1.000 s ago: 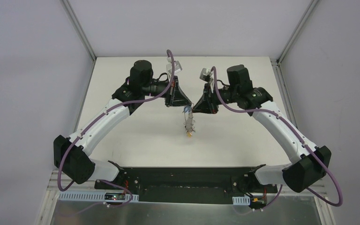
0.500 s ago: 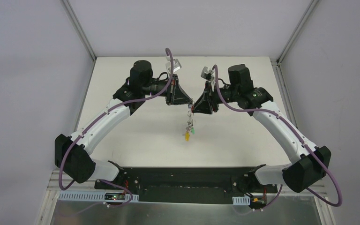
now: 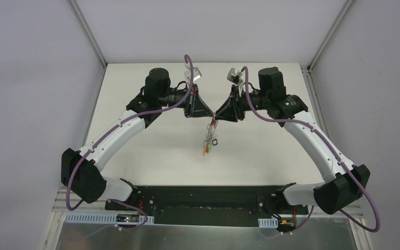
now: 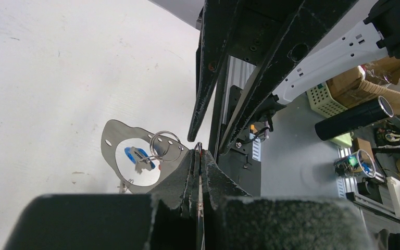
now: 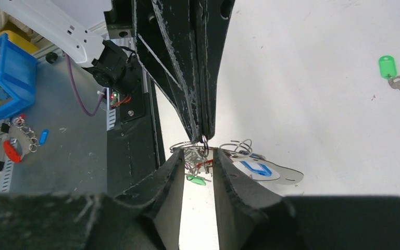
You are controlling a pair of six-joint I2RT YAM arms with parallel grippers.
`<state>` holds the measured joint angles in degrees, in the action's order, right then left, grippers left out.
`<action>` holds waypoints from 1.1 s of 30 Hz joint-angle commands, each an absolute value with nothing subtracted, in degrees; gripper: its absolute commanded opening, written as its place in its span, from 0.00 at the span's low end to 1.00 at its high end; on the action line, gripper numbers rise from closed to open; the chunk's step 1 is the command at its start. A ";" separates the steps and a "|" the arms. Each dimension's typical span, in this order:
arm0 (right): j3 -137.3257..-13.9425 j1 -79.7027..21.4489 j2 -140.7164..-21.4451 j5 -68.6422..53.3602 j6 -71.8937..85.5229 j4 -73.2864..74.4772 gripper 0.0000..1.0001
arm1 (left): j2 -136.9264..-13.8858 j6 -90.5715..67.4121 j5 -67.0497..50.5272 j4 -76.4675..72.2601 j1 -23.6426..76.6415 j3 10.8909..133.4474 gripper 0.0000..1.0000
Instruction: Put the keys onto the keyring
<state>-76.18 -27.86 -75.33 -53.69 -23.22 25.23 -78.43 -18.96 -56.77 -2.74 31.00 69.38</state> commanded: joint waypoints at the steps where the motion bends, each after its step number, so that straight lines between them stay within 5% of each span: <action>1: -77.45 -27.67 -75.77 -57.82 -20.05 21.63 0.27 | -77.61 -19.47 -58.69 -6.42 30.50 69.43 0.00; 22: -73.78 -27.61 -76.62 -61.67 -18.11 18.57 0.08 | -77.56 -19.32 -58.04 -6.80 30.33 69.21 0.00; 33: -72.81 -27.62 -76.47 -63.01 -17.25 17.76 0.11 | -77.52 -19.38 -57.24 -7.03 30.06 69.28 0.00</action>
<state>-73.23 -27.33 -76.71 -59.09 -18.33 19.57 -78.43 -18.96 -57.01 -2.72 30.74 68.86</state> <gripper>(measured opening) 0.091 0.008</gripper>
